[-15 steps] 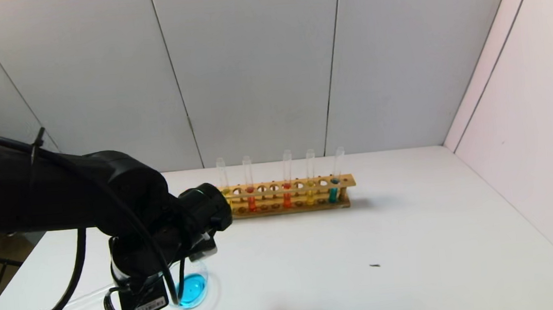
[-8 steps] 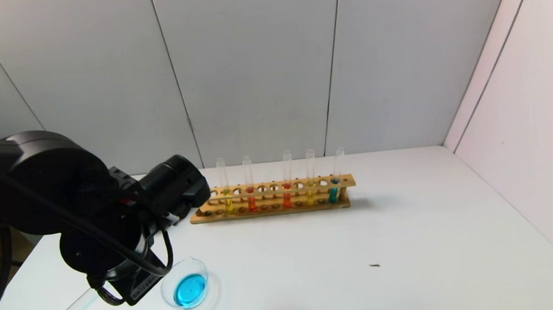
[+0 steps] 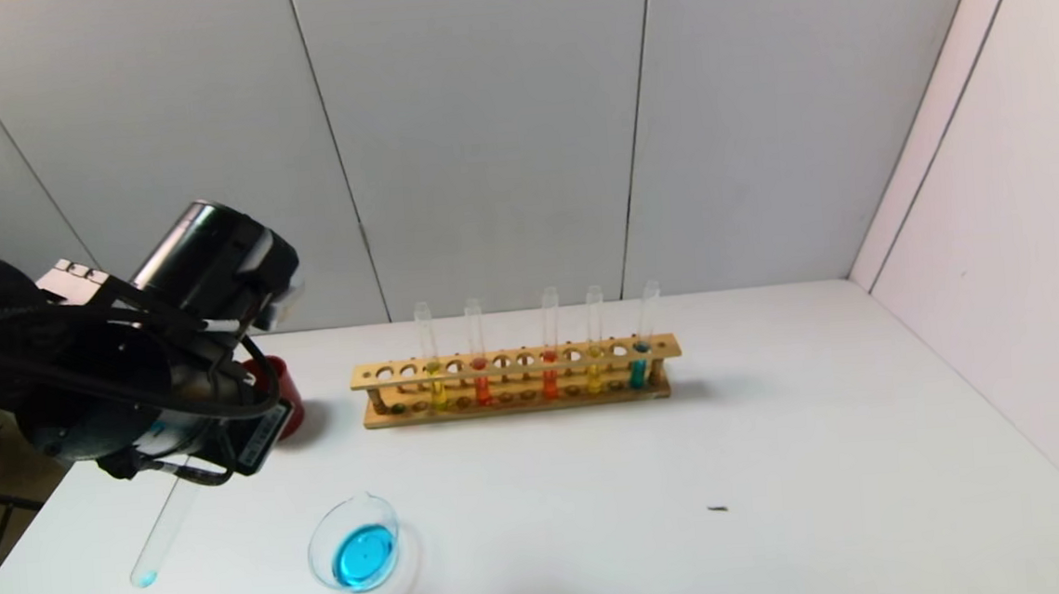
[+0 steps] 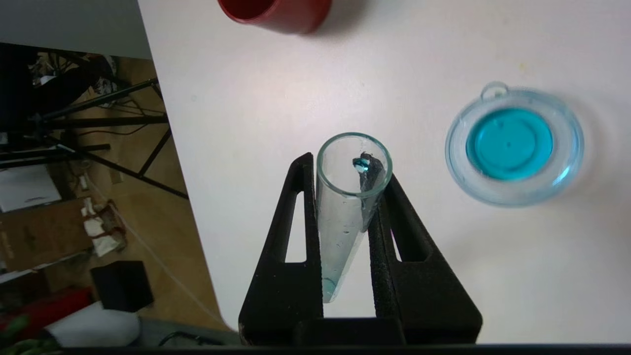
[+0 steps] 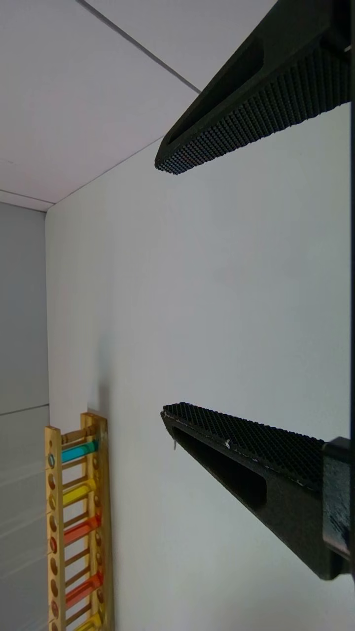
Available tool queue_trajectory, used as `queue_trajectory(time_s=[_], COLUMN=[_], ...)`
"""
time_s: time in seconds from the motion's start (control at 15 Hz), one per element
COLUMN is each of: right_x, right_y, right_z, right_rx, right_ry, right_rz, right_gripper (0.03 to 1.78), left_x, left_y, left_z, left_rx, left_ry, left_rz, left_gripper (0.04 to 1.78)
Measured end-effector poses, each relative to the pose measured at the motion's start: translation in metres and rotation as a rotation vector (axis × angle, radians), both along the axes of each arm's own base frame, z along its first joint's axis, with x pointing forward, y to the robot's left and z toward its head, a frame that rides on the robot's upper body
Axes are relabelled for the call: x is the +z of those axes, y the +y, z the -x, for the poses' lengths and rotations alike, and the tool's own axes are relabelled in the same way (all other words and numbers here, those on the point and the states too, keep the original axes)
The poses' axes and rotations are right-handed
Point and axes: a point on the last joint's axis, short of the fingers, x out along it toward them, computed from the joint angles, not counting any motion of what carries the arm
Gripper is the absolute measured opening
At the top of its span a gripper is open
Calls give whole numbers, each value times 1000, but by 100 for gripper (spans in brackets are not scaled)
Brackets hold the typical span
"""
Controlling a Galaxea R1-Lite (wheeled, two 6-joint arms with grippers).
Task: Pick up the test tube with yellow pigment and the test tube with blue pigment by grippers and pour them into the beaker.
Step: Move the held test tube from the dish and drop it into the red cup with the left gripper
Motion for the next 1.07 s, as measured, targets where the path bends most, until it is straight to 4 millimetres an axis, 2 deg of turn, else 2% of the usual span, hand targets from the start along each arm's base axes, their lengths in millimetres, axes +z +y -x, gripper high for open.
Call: queue_trajectory(time_s=[0.33,0.6,0.8,1.07], right_x=[0,0,0,0], right_y=[0,0,0,0], right_z=[0,0,0,0], right_rx=[0,0,0,0], right_ry=[0,0,0,0], right_rz=[0,0,0,0], right_gripper=[170,170,170,170], left_x=[14,23,25,23], left_y=[20,44,58,64], left_z=[-23,-57,-79,-107], left_rx=[96,190,223,271], left_ry=[-208,-388,-420,-505], left_rz=[117,187,225,272], left_gripper=[32,32,32,32])
